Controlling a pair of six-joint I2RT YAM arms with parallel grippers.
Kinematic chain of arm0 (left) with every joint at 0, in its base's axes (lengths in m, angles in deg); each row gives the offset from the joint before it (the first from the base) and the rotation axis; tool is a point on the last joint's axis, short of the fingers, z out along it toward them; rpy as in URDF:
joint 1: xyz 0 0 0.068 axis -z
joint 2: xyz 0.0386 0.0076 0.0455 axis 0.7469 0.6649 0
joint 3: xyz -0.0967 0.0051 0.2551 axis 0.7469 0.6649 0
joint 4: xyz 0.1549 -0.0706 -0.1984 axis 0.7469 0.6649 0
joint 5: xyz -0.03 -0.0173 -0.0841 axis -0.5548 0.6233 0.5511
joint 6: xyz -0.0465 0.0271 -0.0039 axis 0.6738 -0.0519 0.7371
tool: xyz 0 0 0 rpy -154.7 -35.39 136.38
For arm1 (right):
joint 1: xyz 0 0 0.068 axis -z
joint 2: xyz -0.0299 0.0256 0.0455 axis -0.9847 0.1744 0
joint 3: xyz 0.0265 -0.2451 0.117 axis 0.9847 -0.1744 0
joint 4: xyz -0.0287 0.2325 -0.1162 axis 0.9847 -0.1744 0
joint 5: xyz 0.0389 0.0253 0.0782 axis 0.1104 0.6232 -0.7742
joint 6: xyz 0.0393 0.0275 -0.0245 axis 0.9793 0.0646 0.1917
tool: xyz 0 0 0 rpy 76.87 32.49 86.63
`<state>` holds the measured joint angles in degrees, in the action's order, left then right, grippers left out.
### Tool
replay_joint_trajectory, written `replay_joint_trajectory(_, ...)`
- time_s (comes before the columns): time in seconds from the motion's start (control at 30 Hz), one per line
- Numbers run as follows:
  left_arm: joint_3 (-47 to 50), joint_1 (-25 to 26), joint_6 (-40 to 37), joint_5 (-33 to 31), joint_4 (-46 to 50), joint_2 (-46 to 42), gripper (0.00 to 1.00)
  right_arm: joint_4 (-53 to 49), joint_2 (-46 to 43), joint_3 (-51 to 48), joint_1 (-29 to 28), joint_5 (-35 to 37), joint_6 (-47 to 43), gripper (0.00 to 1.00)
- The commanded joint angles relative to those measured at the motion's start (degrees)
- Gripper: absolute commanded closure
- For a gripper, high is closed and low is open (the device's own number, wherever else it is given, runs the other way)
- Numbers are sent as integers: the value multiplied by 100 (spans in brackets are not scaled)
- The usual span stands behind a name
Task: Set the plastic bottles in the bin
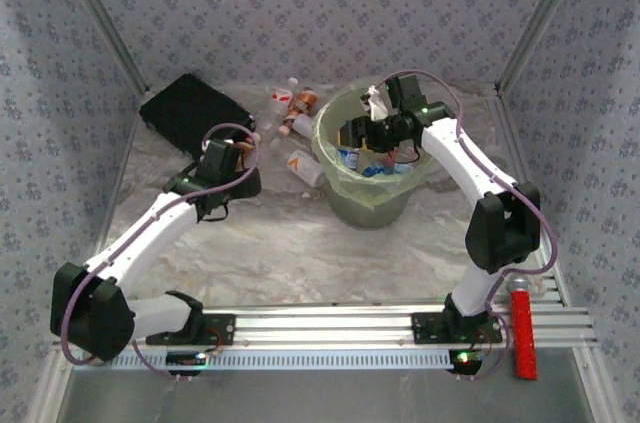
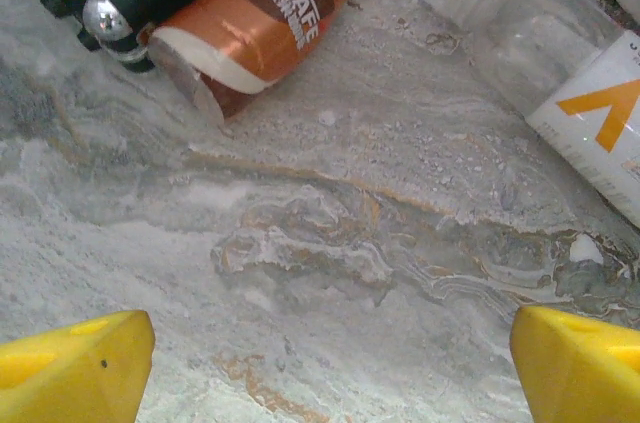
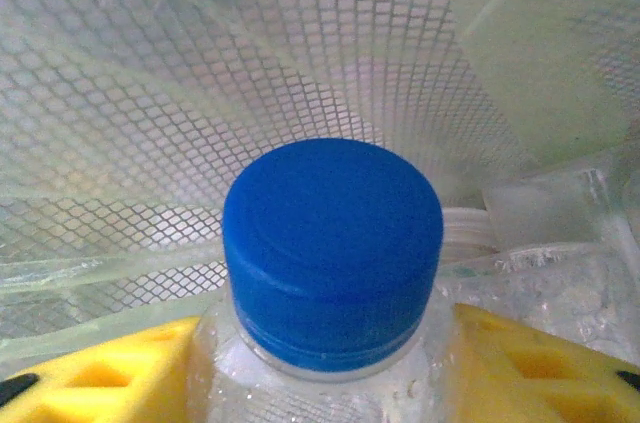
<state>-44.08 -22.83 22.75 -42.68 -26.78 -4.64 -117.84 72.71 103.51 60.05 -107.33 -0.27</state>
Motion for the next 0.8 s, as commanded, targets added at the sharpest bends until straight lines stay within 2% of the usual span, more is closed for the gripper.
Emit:
replay_joint_trajectory(0.0, -350, -29, -286, -225, 225, 257, 8, -213, -87, -72, 26, 295, -12, 36)
replay_joint_trajectory(0.3, -757, -55, -750, -126, 111, 859, 8, -1025, -623, 319, 146, 631, -454, 23)
replay_joint_trajectory(0.53, -1287, -178, -1709, -163, 204, 1430, 7, -1421, -1122, 497, 436, 701, -658, 22)
replay_joint_trajectory(0.77, -1955, -568, -2602, 66, 475, 2322, 8, -1561, -1714, 549, 645, 551, -721, 22)
